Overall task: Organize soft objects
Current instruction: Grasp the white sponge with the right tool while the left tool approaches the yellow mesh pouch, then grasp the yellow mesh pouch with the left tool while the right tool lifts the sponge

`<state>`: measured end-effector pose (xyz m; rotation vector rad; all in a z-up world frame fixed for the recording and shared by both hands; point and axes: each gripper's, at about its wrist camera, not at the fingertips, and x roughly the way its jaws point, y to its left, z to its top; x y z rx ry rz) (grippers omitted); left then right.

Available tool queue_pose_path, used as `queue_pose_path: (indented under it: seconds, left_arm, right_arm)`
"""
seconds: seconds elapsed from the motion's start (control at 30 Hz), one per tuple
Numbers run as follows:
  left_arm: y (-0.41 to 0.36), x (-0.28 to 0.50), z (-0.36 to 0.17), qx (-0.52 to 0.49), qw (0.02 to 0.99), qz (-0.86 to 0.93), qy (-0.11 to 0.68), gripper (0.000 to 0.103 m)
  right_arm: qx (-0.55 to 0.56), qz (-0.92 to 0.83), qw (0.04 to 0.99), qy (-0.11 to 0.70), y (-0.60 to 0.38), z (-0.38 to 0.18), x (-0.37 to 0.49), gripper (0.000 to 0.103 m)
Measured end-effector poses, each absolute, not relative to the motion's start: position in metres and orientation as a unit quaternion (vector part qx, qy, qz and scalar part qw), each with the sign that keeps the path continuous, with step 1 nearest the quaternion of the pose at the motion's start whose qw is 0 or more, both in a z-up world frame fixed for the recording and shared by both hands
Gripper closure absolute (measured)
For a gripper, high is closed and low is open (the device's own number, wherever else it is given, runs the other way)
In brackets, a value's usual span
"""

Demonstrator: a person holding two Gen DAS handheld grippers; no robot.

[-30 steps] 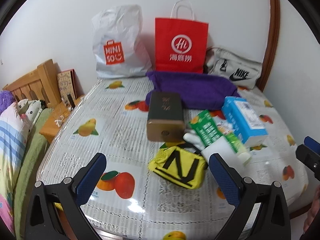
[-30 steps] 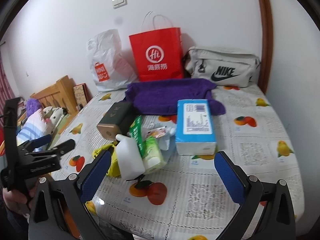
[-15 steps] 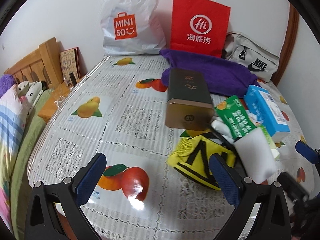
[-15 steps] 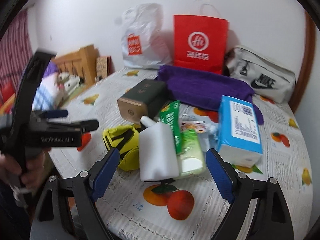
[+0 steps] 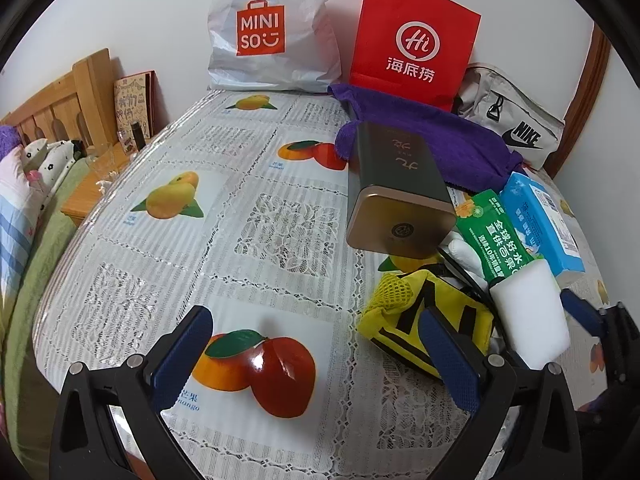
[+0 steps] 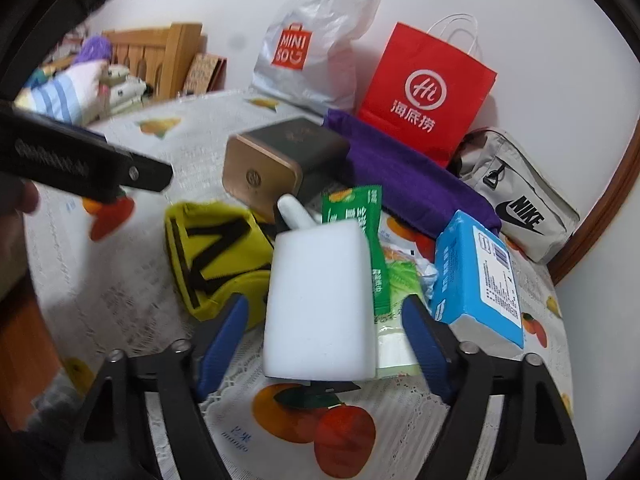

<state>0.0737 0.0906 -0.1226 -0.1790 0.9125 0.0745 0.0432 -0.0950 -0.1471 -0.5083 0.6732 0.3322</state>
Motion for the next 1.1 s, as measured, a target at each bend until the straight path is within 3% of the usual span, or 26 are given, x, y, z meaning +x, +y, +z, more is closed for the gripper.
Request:
queue_pose_path:
  seconds: [0.1,0.63,0.93,1.0,1.07,1.1]
  left_arm:
    - [0.089,0.076,-0.126,-0.09,0.893,0.024,0.44,0.0]
    - [0.067,0.094,-0.149,-0.09,0.895,-0.024,0.437,0.001]
    - [0.056,0.107,-0.162,-0.065,0.902,-0.03,0.427,0.025]
    - [0.053,0.107,-0.162,-0.061,0.904,-0.04,0.421,0.038]
    - [0.052,0.107,-0.161,-0.066,0.904,-0.055,0.418,0.059]
    - [0.051,0.107,-0.161,-0.065,0.904,-0.058,0.419,0.059]
  right_arm:
    - [-0.267,0.141,0.898,0.321,-0.093,-0.152,0.047,0.052]
    - [-0.107,0.182,0.928,0.308,-0.159,-0.105,0.039,0.052]
    - [-0.055,0.137,0.928,0.343,-0.225,-0.119,0.049,0.052]
    - [-0.042,0.126,0.925,0.356,-0.237,-0.129,0.051,0.052]
    - [-0.031,0.12,0.92,0.373,-0.247,-0.14,0.053,0.052]
    - [-0.03,0.116,0.918,0.379,-0.249,-0.144,0.054,0.052]
